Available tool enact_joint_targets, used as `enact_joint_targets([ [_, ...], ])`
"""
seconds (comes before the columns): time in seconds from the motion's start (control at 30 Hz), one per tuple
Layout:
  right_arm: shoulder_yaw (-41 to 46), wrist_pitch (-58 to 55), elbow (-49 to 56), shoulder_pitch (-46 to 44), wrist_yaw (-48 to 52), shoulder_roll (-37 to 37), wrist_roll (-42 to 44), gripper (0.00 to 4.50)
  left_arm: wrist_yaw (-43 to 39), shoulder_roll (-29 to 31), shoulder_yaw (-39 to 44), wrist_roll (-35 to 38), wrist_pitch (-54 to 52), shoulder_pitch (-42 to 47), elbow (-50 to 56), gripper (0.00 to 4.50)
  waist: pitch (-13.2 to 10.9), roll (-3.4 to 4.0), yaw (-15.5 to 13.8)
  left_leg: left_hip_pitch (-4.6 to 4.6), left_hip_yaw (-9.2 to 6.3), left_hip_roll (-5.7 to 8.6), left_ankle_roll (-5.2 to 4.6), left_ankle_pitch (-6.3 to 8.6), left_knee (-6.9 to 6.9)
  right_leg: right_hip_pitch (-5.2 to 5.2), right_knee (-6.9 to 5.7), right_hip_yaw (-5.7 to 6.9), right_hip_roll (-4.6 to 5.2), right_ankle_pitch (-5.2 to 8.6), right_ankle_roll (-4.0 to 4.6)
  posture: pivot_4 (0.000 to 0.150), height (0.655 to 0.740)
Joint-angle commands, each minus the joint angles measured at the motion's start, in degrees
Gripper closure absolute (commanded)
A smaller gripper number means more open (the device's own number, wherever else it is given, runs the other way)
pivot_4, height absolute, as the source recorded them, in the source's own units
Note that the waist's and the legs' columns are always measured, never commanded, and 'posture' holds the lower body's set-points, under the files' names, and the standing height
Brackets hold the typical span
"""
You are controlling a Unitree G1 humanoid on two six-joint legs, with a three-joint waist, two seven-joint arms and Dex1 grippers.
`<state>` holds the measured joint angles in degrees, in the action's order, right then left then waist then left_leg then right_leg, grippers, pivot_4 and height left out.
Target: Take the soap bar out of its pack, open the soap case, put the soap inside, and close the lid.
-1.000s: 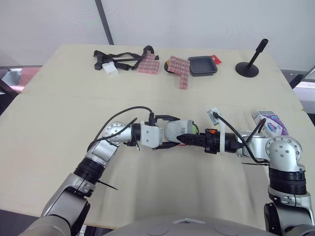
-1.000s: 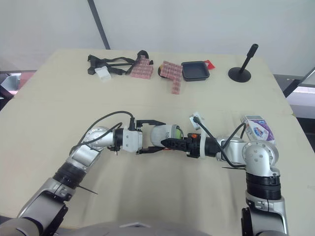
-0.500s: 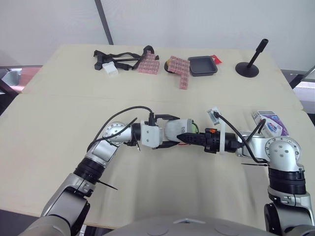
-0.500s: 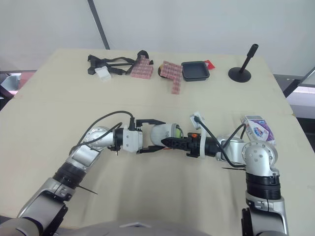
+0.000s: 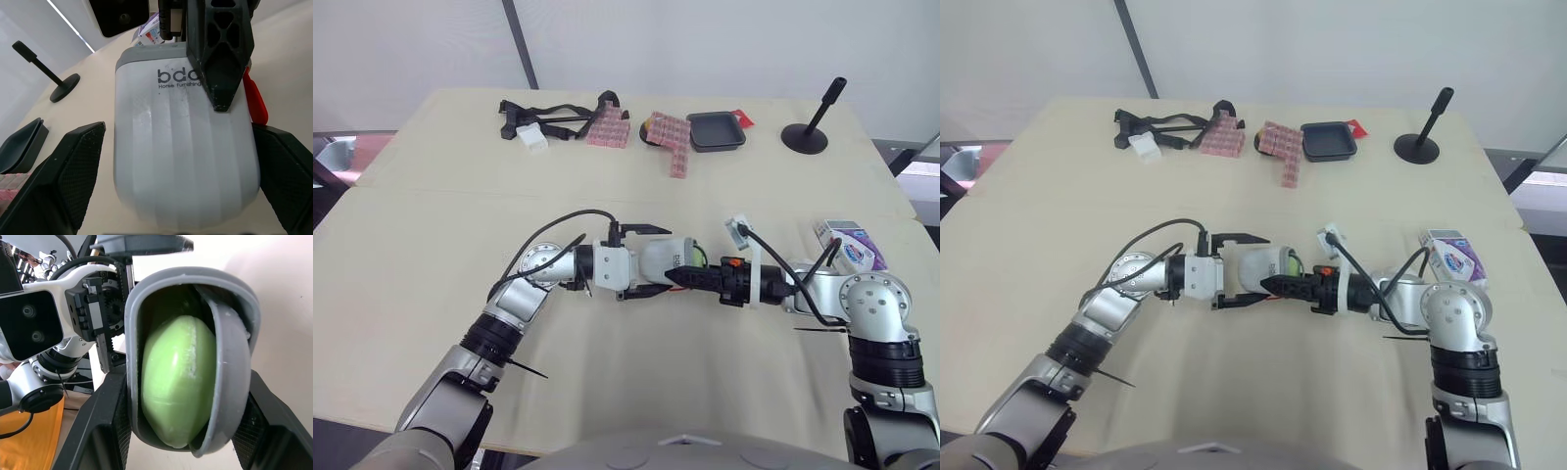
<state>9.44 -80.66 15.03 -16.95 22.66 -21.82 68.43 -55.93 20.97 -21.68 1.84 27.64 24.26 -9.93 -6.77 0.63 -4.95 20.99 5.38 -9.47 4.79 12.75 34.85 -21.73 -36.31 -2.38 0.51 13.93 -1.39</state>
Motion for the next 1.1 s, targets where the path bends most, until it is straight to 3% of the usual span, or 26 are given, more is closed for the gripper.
enact_joint_targets([
  [0.03,-0.20,0.72,1.93,0.22,0.57,-0.61,0.99,2.42,-0.27,-0.02,1.36,2.23,0.01,1.33,1.58,0.00,0.00,0.00,0.00,0.00,0.00,0.00,0.00,0.00,0.00,0.00,0.00,0.00,0.00,0.00,0.00,0.150,0.7400],
  [0.33,-1.46,1.83,1.93,0.03,1.55,-2.91,-0.33,2.42,-7.05,4.36,2.05,5.02,-4.53,3.06,-0.90,0.00,0.00,0.00,0.18,-0.02,0.00,0.00,0.00,0.00,-0.01,0.00,0.06,0.00,0.00,0.00,0.00,0.150,0.7400],
  [0.6,-5.93,3.87,4.94,-4.74,7.42,-11.92,-5.39,2.42,-13.77,6.80,4.58,12.93,-22.44,6.24,0.00,0.00,-0.02,0.03,0.21,-0.01,0.00,0.02,0.00,0.00,-0.01,0.00,0.03,-0.01,-0.01,0.00,0.00,0.150,0.7400],
  [0.83,-24.07,3.55,14.06,-22.38,17.09,-31.43,-17.84,2.42,-13.75,5.98,5.30,20.17,-44.22,8.96,8.64,0.00,-0.10,0.11,-0.04,0.02,-0.01,0.02,0.02,0.01,-0.05,0.02,0.00,-0.04,-0.11,-0.01,-0.01,0.150,0.7400],
  [1.0,-39.64,6.13,18.97,-32.79,23.22,-40.23,-29.84,2.42,-12.10,3.66,4.32,20.45,-49.02,10.12,12.26,0.00,-0.12,0.11,-0.71,0.09,-0.02,0.00,0.09,0.09,-0.05,0.07,0.12,-0.06,-0.19,-0.01,-0.02,0.150,0.7400],
  [1.1,-47.21,5.46,21.04,-38.24,25.55,-41.85,-34.94,2.42,-9.73,1.66,1.67,16.75,-47.99,9.99,13.29,0.00,-0.15,0.08,-1.25,0.13,-0.03,-0.02,0.09,0.10,0.00,0.05,0.12,-0.09,-0.24,-0.01,-0.03,0.150,0.7400],
])
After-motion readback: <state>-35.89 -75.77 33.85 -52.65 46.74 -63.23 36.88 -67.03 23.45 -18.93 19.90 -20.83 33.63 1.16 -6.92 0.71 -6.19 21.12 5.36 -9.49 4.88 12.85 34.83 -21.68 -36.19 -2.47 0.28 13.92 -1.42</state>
